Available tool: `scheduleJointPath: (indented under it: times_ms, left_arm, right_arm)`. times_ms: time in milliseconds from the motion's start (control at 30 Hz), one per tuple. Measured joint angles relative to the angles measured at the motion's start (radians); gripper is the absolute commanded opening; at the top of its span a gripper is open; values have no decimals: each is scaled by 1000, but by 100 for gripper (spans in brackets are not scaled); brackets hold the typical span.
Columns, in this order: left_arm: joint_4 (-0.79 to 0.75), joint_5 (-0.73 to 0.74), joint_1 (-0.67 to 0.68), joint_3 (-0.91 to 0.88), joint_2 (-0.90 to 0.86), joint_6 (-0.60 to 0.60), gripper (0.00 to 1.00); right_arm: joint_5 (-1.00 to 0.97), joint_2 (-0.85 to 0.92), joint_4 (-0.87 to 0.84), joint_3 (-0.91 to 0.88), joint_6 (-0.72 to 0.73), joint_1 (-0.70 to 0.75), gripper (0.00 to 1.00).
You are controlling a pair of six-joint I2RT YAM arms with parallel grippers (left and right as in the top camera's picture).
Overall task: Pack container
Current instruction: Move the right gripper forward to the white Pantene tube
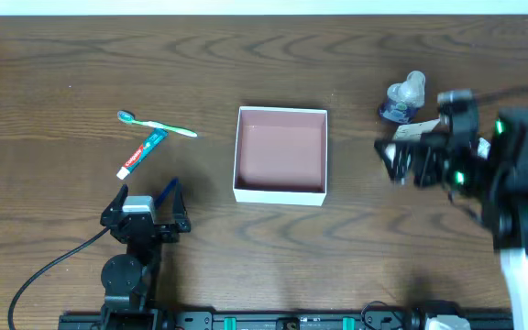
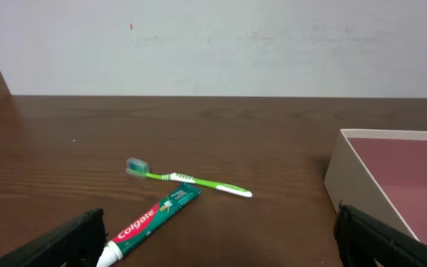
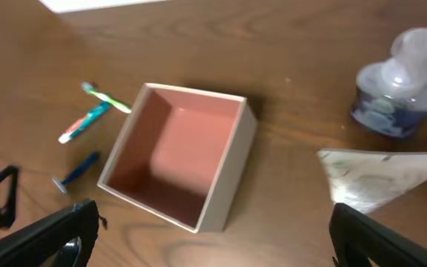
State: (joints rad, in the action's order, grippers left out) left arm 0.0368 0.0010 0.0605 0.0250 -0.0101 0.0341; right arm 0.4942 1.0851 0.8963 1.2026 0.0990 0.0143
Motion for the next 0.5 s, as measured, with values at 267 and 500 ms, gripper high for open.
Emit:
scheduleJointPath:
  times_ms: [267, 500]
  left_arm:
    - [0, 0, 0, 0, 0, 0, 98]
    - [0, 0, 0, 0, 0, 0, 98]
  right_arm:
    - [45, 198, 23, 59, 13, 0, 99]
    - [-69, 177, 44, 59, 143, 0, 99]
